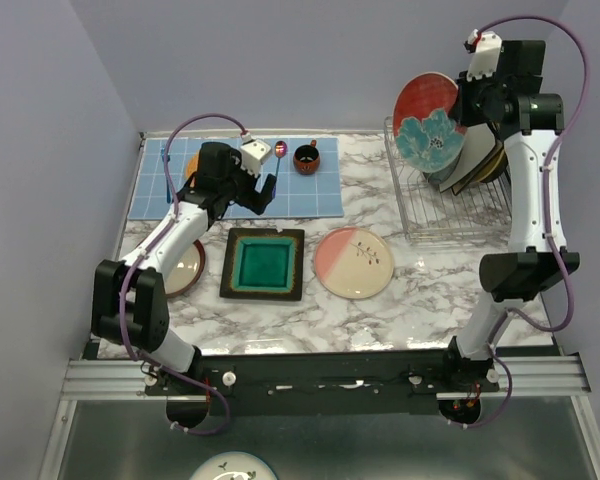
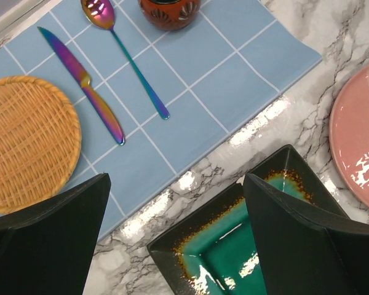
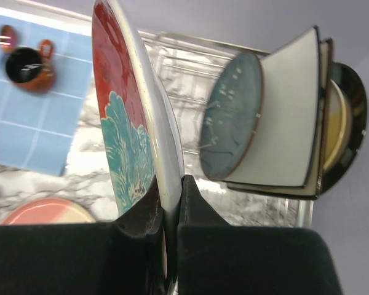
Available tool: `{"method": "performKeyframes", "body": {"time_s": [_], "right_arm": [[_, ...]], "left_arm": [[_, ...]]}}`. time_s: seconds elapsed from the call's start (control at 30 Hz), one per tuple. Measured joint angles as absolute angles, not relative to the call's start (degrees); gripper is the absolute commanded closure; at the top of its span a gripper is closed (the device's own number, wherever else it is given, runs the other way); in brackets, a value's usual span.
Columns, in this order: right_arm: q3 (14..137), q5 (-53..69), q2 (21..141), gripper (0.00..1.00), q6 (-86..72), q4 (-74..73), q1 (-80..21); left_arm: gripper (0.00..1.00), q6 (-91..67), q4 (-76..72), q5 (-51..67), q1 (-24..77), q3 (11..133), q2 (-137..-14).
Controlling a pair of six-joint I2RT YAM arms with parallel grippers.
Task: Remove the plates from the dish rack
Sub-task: Unload the plate from the dish rack.
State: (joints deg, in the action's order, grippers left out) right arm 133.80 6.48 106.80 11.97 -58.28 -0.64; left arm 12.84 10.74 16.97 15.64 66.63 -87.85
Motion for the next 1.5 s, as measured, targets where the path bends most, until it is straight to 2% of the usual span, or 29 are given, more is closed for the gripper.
{"method": "performKeyframes", "body": {"time_s": [0.23,0.4,0.77,1.13,1.5], "right_arm": [[133.78,19.86,103.94,0.99,10.81,-60.12,-0.64],[129.47,26.72,103.35,0.99,10.52,-60.05,-0.75],[124.38,33.98,103.50,0.99,13.69,-62.83,-1.34],[124.38,41.58,107.15,0.99,20.16,-67.48,-2.98],[123.61,42.52,110.15,0.99,24.36,-69.95,-6.09]], "left_arm": [[0.02,10.94,10.70,24.64,10.22,66.63,-87.61],[0.03,10.85,11.05,29.39,7.42,66.26,-86.19],[0.03,11.14,14.37,37.30,-1.21,66.17,-81.65],[0.03,11.09,15.99,39.29,-2.22,66.17,-81.08],[0.03,10.39,15.03,39.35,-3.92,66.19,-79.24]]}}
